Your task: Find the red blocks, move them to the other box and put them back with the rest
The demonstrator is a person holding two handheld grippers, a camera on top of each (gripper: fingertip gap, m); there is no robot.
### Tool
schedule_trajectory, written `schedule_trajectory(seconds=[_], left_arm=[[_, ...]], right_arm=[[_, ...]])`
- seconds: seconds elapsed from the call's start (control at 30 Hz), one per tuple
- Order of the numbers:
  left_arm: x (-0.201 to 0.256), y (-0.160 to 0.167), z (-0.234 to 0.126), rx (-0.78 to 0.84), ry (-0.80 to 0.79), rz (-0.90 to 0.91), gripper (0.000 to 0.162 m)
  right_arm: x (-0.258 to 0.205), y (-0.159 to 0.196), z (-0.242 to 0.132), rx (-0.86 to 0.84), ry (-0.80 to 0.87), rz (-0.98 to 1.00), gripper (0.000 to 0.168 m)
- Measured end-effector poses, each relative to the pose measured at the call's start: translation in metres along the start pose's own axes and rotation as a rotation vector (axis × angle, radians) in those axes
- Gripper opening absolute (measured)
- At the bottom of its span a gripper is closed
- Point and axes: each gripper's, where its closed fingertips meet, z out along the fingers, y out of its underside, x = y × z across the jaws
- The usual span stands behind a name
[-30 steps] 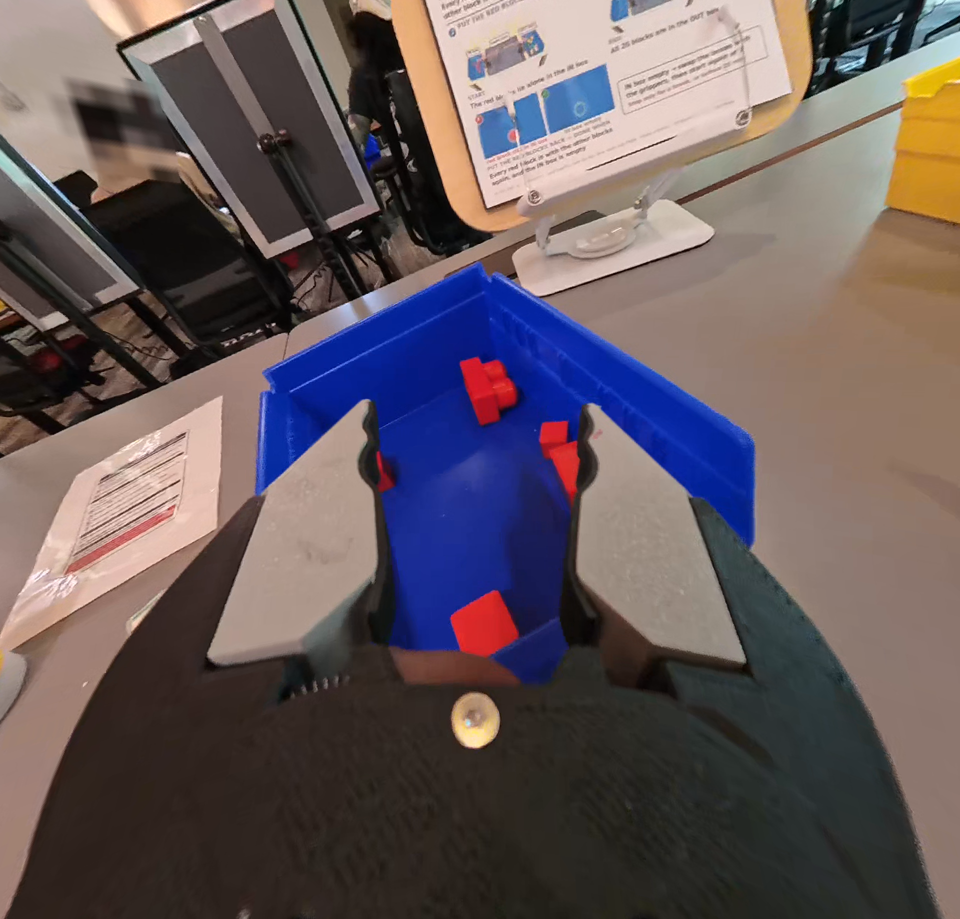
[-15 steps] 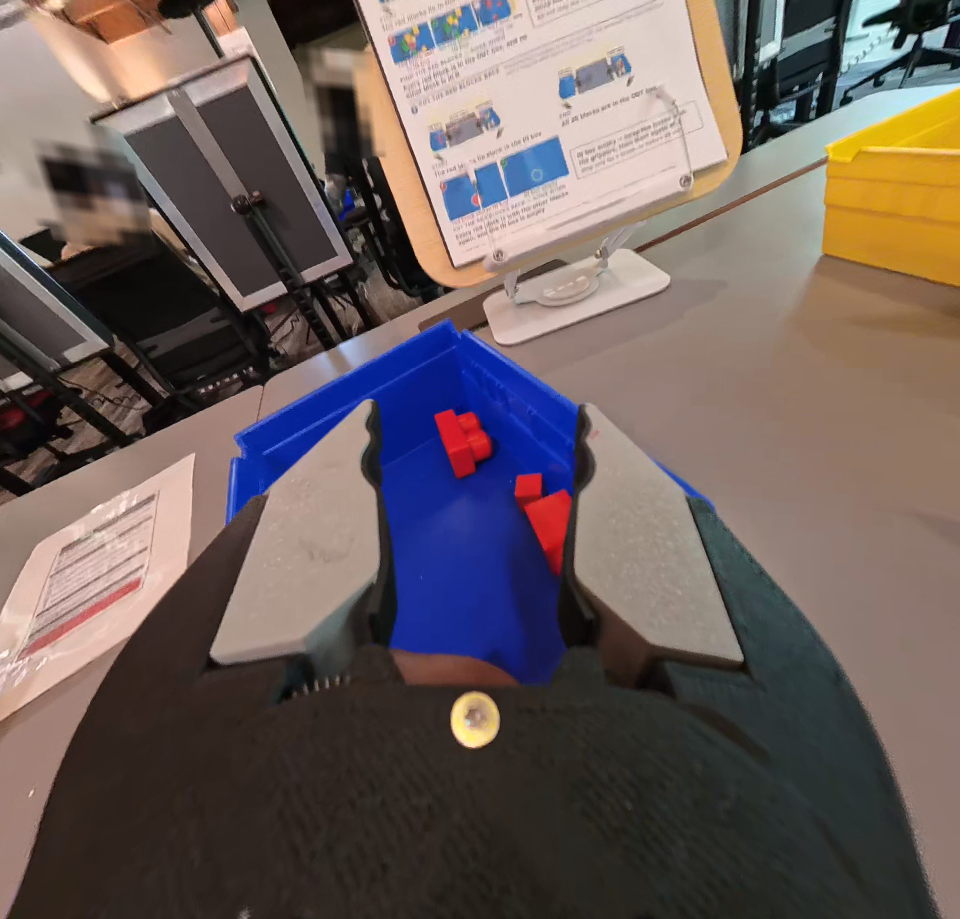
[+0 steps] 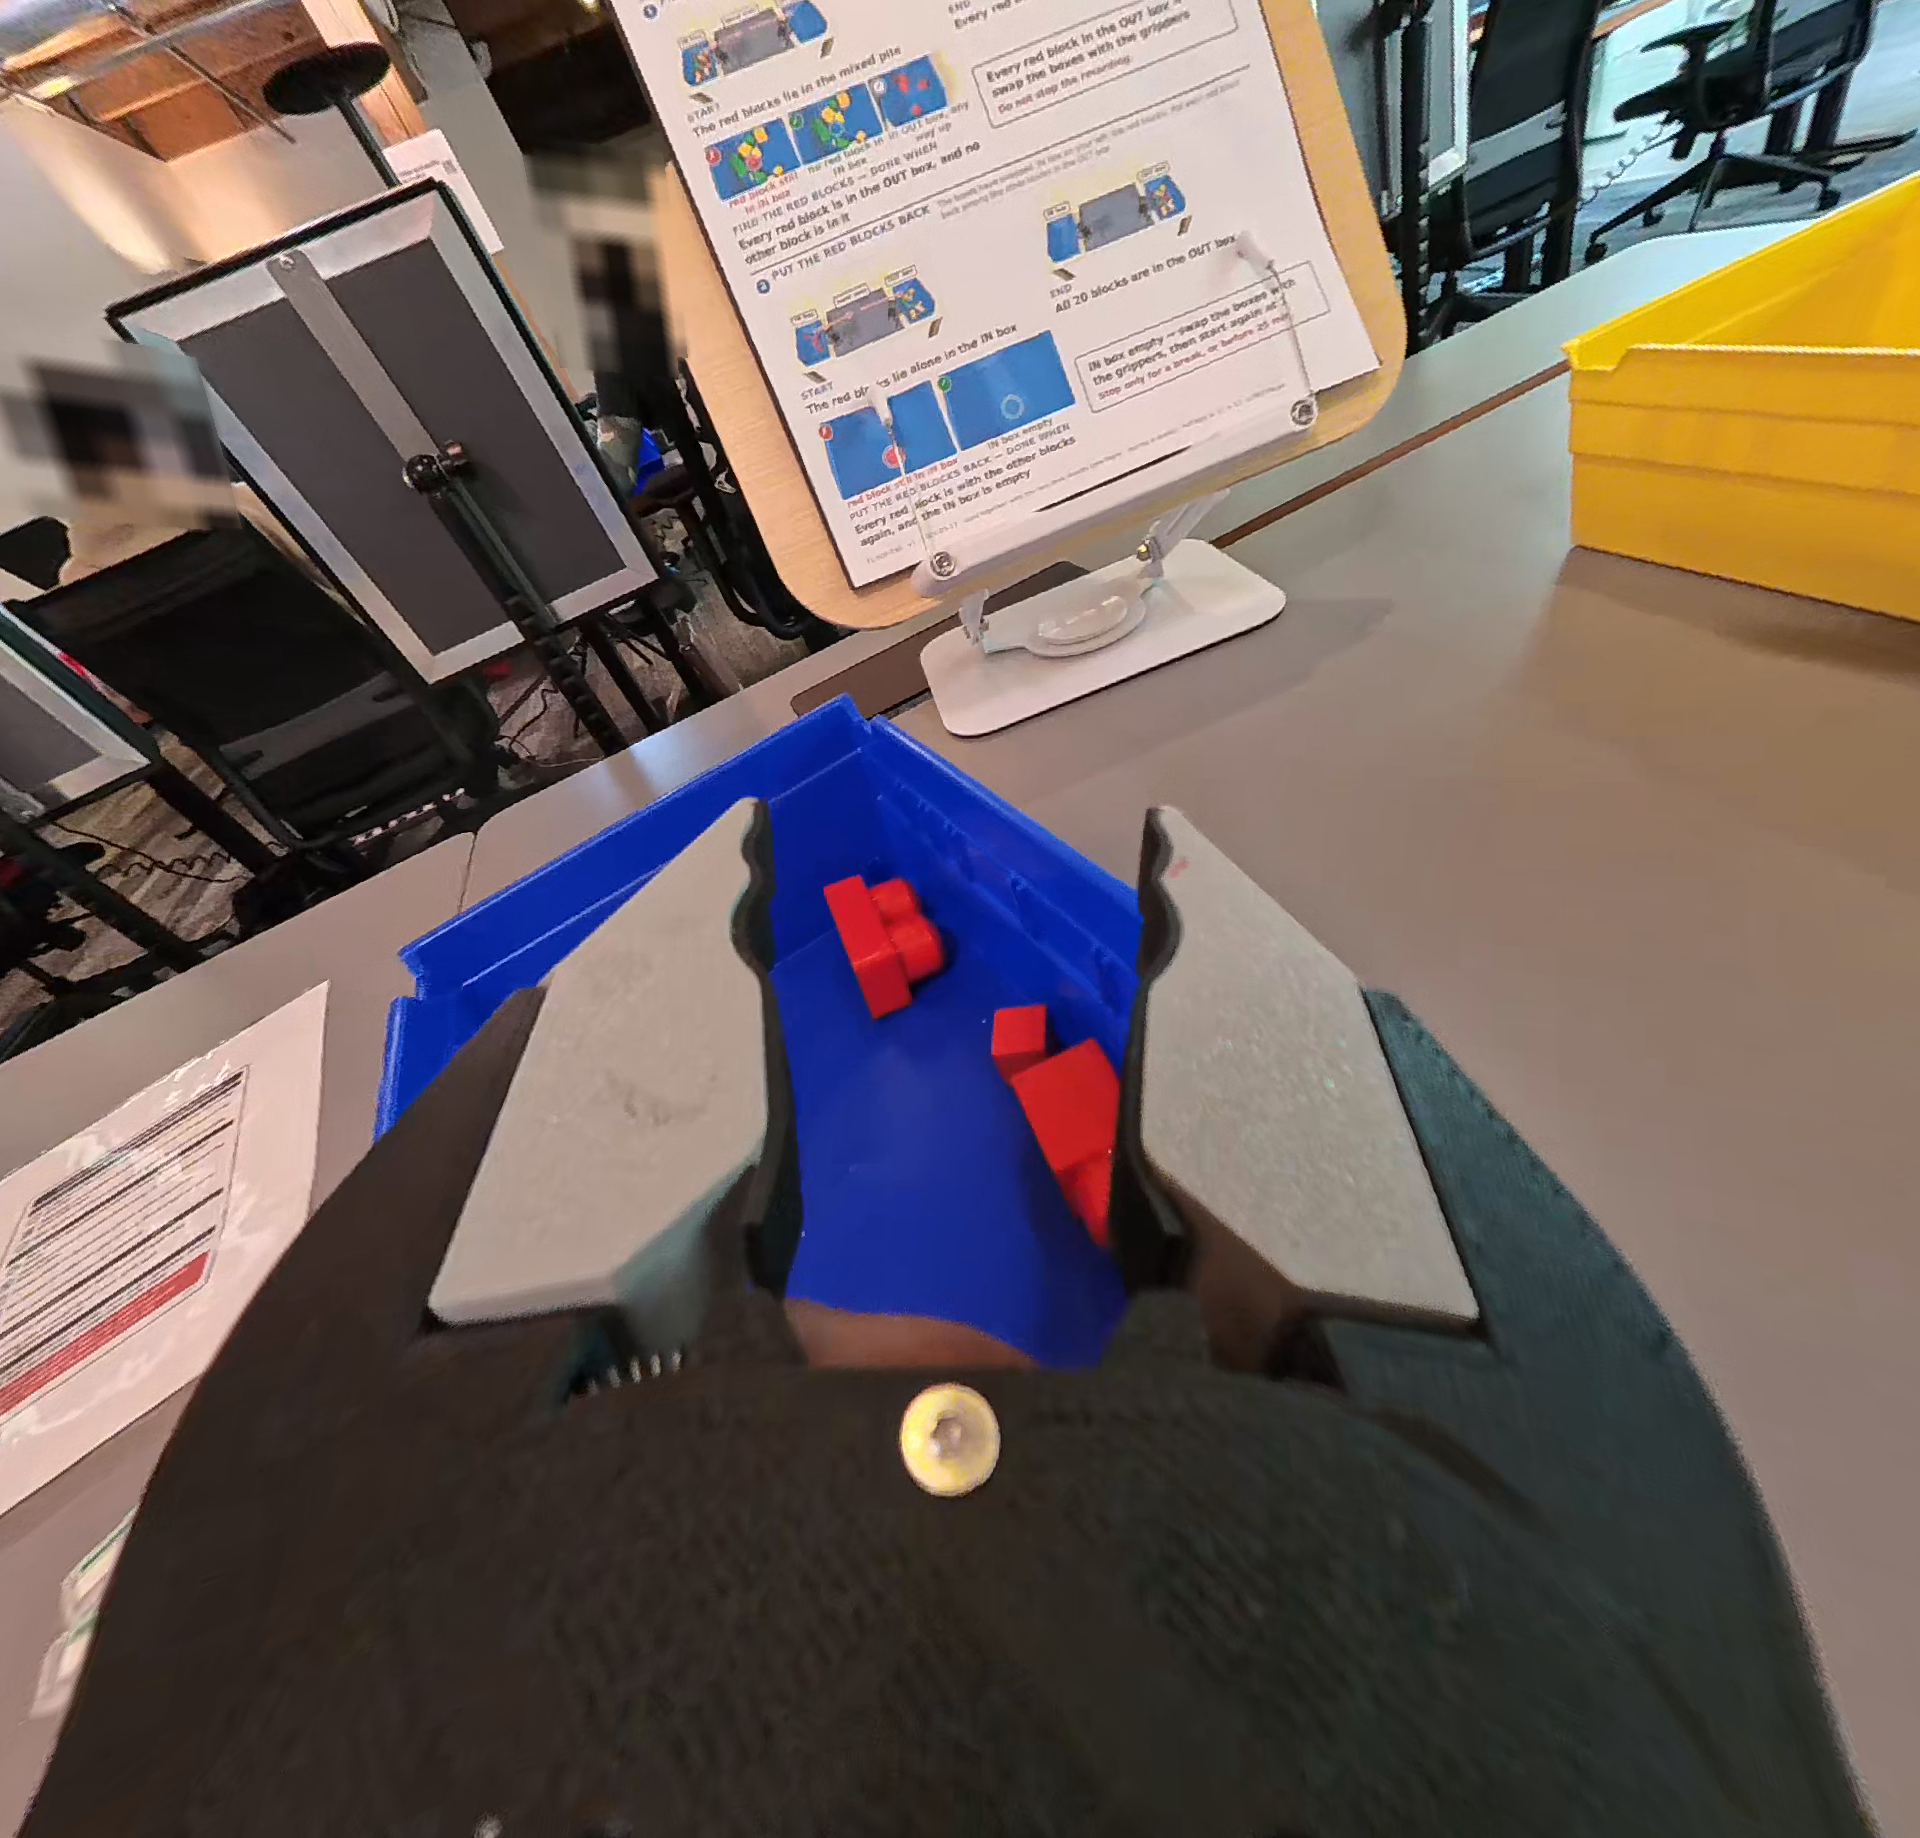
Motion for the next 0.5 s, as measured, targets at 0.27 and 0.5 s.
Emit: schedule_trajectory(seconds=[0.27, 0.5], left_arm=[[-0.018, 0.014, -0.022, -0.050, -0.078, -0.013, 0.070], [-0.030, 0.032, -0.031, -0.123, -0.098, -0.033, 0.071]], right_arm=[[-0.037, -0.005, 0.020, 0.005, -0.116, -0.020, 0.129], [-0.088, 0.002, 0.029, -0.031, -0.306, -0.032, 0.131]])
